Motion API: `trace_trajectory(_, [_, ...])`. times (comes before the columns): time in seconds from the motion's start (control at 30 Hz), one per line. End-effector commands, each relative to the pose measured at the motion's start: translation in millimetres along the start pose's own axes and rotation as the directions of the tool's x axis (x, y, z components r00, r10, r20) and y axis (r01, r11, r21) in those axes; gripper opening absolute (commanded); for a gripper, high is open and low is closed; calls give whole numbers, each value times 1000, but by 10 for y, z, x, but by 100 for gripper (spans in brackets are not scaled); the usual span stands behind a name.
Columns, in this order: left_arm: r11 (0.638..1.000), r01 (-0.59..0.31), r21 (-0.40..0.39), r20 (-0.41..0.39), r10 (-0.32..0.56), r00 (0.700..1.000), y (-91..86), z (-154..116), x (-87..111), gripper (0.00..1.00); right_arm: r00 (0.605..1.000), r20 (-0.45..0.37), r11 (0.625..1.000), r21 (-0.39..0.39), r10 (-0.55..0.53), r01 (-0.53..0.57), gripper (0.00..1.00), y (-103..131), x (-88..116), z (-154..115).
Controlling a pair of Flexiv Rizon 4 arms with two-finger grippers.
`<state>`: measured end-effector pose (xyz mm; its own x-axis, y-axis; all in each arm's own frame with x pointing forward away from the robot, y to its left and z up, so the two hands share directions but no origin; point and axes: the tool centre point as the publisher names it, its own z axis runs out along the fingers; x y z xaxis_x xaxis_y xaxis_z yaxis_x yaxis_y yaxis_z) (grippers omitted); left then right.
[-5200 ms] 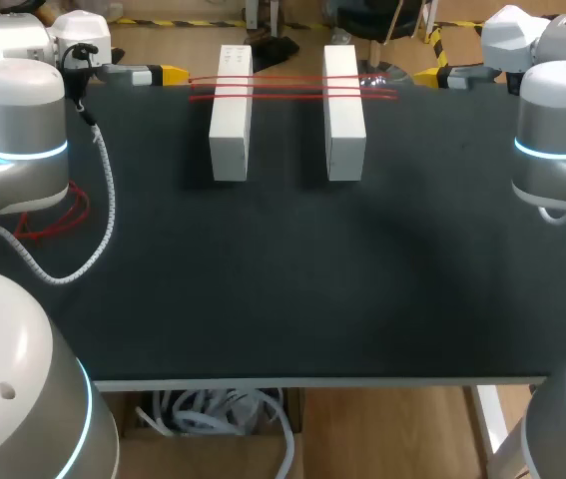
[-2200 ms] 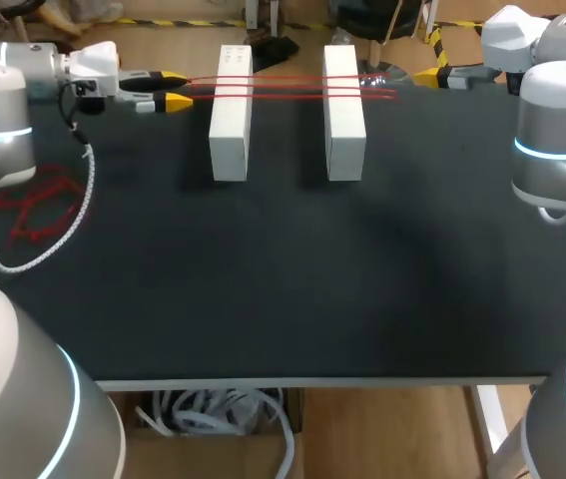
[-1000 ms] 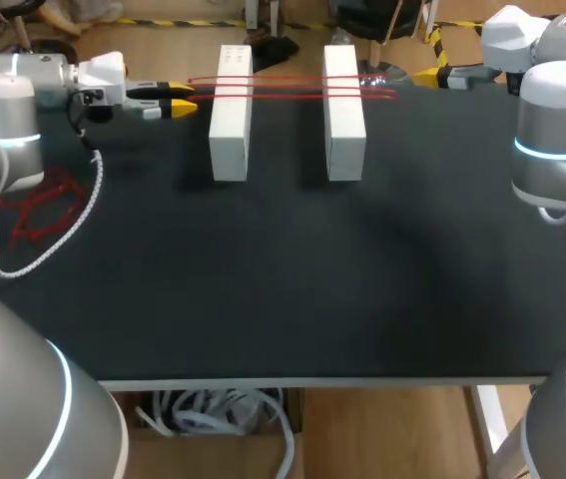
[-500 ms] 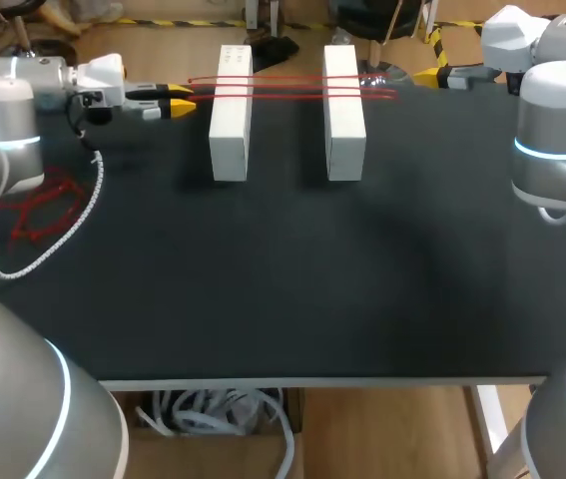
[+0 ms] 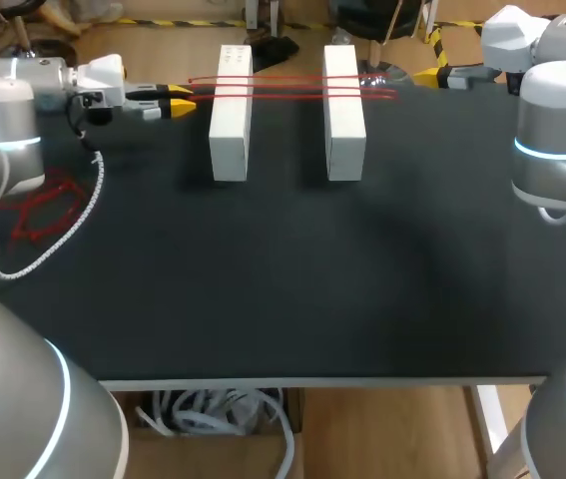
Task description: Grab the tape and strap the tape.
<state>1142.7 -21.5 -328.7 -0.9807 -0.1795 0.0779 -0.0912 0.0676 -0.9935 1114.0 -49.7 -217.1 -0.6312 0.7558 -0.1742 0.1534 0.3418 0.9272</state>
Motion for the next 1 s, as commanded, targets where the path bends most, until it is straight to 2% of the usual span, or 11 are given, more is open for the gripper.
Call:
trace_trajectory(0.03, [1000,-3,4,-4,3,1000,14,11,-23,20,1000,-1,1000,2,0,0,100,3,-4,-1])
trace_trajectory(0.3, [1000,-2,3,-3,2,1000,19,14,-19,12,1000,-1,1000,2,0,0,100,3,-4,-1])
trace_trajectory(0.4, [1000,-2,1,-4,2,1000,18,14,-17,0,1000,-1,1000,2,0,0,100,3,-4,-1])
trace_trajectory(0.67, [1000,-11,-1,-5,11,1000,-32,-16,5,0,1000,-1,1000,2,0,0,100,3,-4,-1])
trace_trajectory(1.0, [999,-35,-27,-42,34,999,-204,-45,181,0,1000,-1,1000,2,0,0,100,3,-4,-1])
